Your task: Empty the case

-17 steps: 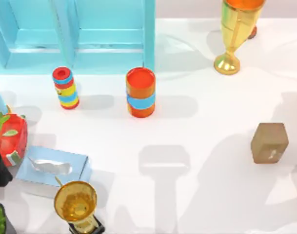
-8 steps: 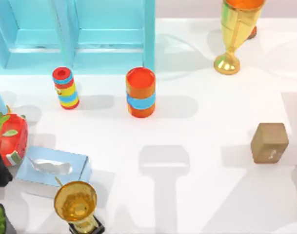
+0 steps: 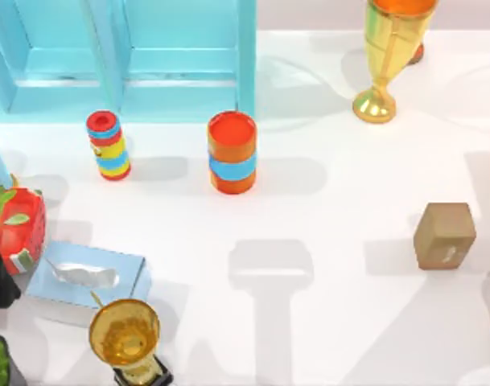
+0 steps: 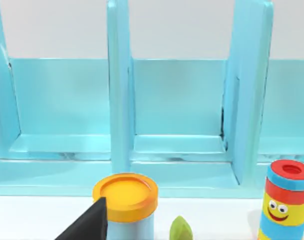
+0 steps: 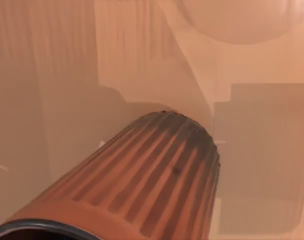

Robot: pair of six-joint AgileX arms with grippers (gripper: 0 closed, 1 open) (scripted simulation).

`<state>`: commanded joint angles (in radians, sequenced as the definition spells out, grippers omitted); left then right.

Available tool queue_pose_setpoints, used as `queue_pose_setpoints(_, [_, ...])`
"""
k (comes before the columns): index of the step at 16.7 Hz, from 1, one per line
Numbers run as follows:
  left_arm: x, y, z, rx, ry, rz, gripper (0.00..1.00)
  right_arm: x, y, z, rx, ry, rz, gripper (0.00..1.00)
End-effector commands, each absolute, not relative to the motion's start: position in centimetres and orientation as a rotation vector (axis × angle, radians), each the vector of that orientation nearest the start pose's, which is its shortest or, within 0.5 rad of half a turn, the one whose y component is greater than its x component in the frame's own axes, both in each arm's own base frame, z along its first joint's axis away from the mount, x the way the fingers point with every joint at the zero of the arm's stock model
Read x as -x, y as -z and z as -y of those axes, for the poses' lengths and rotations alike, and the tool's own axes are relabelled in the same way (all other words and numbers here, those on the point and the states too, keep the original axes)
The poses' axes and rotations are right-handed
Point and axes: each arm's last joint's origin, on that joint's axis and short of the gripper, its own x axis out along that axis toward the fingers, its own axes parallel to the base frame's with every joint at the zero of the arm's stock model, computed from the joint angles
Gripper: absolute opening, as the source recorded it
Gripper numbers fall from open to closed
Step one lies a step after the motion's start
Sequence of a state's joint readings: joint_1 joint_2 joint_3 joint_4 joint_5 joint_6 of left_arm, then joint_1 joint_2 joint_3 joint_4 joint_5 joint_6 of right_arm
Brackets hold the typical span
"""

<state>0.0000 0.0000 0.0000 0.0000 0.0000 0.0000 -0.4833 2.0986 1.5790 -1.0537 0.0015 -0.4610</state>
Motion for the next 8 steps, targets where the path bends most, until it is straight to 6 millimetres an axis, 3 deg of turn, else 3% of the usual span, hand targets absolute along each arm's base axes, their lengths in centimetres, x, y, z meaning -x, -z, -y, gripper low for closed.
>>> queue_pose_setpoints(8, [-10.57,-16.0,0.12,0.0,0.0,0.0,1.0,-35.69,-15.93,18.29,-0.013,0.01,-1.573,0.4])
